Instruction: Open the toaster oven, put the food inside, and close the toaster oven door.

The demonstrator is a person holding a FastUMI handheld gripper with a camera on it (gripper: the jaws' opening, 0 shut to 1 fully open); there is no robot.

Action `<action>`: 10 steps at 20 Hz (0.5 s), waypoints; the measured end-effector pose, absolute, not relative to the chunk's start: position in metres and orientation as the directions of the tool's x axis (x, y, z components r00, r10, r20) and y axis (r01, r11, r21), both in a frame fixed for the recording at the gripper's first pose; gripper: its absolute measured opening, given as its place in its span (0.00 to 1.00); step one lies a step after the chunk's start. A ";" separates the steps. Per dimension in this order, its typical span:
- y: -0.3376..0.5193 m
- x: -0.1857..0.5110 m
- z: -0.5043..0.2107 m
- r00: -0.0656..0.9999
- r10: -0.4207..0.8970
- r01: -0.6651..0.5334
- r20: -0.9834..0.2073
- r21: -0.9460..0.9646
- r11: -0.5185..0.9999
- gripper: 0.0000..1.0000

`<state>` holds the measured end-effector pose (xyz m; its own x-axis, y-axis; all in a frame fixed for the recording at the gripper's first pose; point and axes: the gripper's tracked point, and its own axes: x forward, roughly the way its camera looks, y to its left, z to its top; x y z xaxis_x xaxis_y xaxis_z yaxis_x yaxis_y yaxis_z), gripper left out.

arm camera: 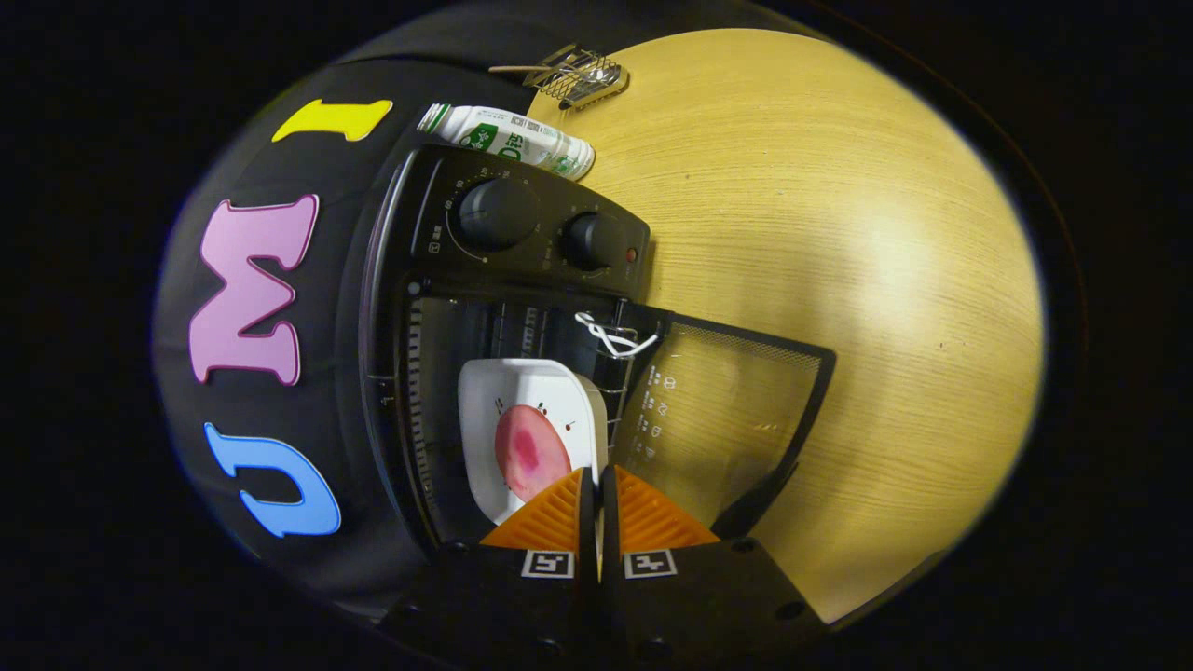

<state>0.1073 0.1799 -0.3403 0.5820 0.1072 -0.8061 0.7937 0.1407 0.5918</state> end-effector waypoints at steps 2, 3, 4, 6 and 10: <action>0.183 0.118 -0.346 0.581 0.086 0.804 -0.809 0.587 0.094 0.05; 0.185 0.123 -0.349 0.579 0.082 0.807 -0.811 0.585 0.082 0.05; 0.187 0.128 -0.355 0.575 0.078 0.811 -0.814 0.580 0.072 0.05; 0.188 0.133 -0.358 0.579 0.063 0.810 -0.813 0.582 0.072 0.05; 0.189 0.140 -0.364 0.590 0.056 0.803 -0.806 0.592 0.064 0.05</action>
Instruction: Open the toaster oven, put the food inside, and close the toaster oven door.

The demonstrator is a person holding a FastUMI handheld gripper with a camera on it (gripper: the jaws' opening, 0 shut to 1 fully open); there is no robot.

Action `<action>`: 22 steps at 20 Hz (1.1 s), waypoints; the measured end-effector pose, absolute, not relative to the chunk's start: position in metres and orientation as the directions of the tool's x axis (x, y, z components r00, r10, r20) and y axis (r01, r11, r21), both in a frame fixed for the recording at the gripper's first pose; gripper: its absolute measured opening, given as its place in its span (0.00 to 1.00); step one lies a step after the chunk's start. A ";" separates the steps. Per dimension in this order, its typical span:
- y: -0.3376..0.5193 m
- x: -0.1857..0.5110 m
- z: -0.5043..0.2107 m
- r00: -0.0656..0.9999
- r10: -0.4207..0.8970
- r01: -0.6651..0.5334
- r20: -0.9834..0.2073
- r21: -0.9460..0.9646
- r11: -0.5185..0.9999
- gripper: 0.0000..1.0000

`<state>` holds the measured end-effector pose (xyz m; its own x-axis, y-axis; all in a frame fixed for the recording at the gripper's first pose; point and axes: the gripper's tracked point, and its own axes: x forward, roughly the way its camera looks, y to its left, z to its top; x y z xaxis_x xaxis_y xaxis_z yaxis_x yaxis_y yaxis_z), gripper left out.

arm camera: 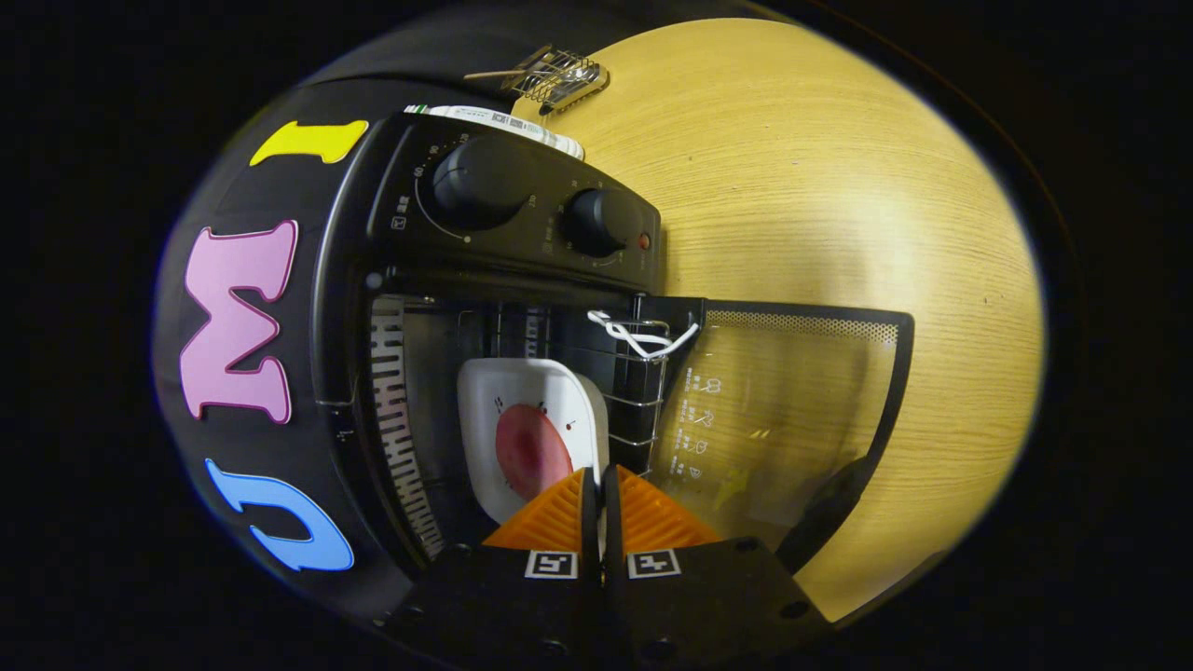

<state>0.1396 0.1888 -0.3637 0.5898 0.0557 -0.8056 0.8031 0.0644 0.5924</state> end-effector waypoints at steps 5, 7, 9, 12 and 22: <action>0.202 0.146 -0.355 0.621 0.126 0.779 -0.773 0.626 0.004 0.29; 0.202 0.136 -0.353 0.594 0.143 0.798 -0.792 0.603 0.027 0.46; 0.198 0.123 -0.347 0.573 0.160 0.807 -0.804 0.587 0.061 0.74; 0.194 0.080 -0.344 0.475 0.221 0.805 -0.852 0.522 0.283 0.99; 0.177 0.005 -0.290 0.445 0.234 0.222 -0.865 0.359 0.906 0.99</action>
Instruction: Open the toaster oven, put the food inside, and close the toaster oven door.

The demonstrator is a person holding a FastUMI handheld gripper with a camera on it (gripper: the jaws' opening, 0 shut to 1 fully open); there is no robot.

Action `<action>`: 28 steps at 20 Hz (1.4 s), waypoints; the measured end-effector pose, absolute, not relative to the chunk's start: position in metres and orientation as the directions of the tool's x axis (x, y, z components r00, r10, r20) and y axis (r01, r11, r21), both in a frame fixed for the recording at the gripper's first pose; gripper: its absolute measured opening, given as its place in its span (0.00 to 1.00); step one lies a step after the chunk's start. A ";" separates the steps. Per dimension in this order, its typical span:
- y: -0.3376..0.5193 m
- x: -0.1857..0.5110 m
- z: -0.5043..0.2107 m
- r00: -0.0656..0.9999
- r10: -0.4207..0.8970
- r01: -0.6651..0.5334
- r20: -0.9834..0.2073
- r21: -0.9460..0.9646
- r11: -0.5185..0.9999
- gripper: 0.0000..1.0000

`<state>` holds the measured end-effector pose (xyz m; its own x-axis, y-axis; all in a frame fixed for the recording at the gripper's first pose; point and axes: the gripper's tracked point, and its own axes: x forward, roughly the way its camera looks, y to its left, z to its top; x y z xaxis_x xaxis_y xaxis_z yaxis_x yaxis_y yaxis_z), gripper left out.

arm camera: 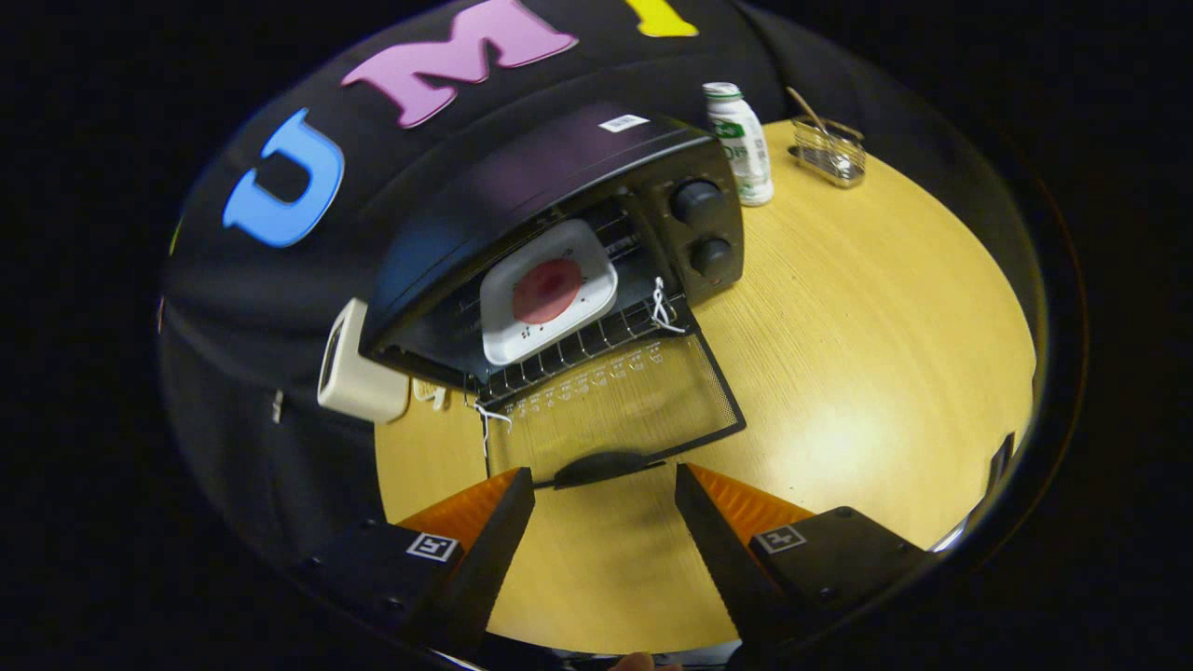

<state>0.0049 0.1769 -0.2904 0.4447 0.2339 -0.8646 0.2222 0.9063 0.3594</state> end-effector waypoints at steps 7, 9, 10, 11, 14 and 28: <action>0.206 -0.027 -0.340 0.402 0.164 0.044 -0.901 0.198 0.979 0.99; 0.214 -0.032 -0.357 0.383 0.149 0.039 -0.912 0.177 0.983 0.99; 0.217 -0.032 -0.365 0.378 0.139 0.039 -0.915 0.165 0.985 0.99; 0.219 -0.031 -0.373 0.376 0.127 0.037 -0.918 0.152 0.988 0.99; 0.223 -0.021 -0.388 0.398 0.091 0.033 -0.913 0.114 0.993 0.99; 0.222 0.002 -0.416 0.441 -0.025 0.048 -0.897 -0.004 0.999 0.99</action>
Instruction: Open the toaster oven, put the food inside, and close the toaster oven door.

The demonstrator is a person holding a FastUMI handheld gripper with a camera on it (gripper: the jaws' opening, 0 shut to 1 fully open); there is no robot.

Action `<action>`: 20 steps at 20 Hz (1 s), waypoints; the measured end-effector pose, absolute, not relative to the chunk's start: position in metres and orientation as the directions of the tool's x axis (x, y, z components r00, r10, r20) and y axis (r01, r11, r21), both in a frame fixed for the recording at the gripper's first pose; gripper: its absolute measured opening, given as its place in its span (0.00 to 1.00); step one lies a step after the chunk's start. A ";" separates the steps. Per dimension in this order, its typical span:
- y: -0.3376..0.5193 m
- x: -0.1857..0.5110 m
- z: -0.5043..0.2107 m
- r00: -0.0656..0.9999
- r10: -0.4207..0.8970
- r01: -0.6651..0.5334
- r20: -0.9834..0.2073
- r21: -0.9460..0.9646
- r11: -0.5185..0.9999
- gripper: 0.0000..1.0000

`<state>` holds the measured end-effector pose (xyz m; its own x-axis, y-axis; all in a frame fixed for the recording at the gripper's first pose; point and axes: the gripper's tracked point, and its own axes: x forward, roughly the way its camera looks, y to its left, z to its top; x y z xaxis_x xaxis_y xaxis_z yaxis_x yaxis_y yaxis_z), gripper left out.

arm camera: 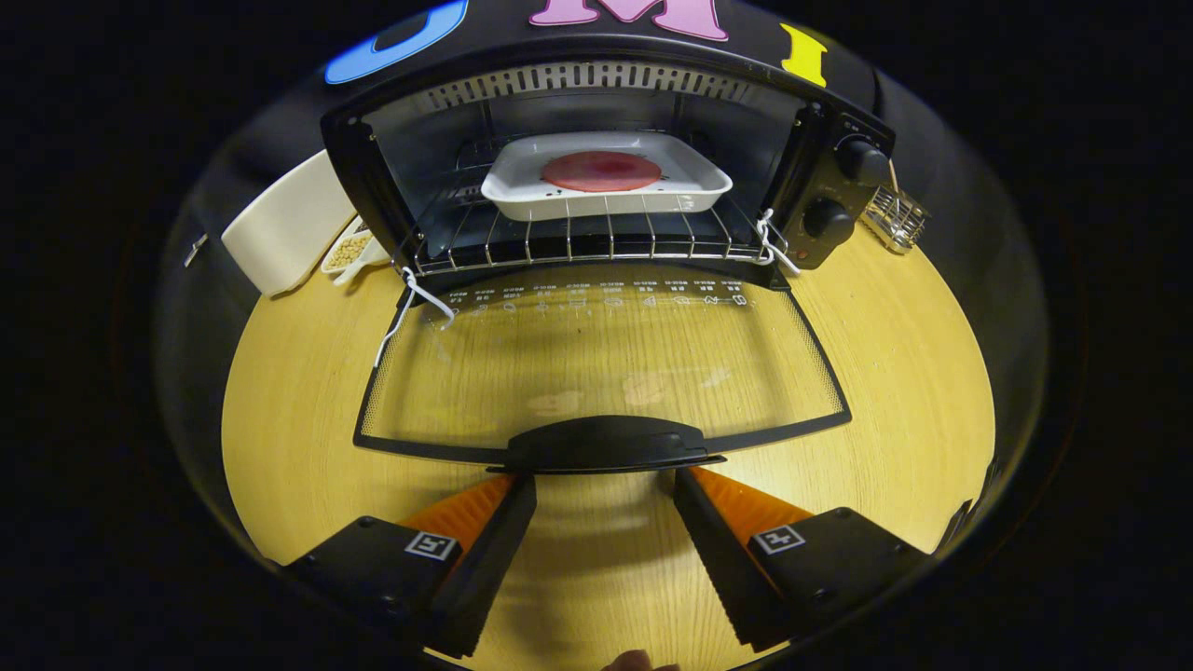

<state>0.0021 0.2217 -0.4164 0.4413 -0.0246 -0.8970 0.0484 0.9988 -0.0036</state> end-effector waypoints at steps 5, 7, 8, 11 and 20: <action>0.220 0.000 -0.404 0.462 -0.017 0.041 -0.887 0.002 0.999 0.99; 0.220 -0.005 -0.395 0.475 -0.014 0.036 -0.880 0.004 0.999 0.99; 0.220 -0.005 -0.391 0.484 -0.011 0.037 -0.875 0.007 0.999 0.99; 0.220 -0.004 -0.376 0.513 -0.003 0.032 -0.859 0.016 0.999 0.99; 0.220 0.017 -0.309 0.630 0.036 0.039 -0.776 0.077 0.996 0.99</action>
<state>0.0173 0.2205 -0.3086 0.6298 0.0355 -0.7760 0.0387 0.9963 0.0770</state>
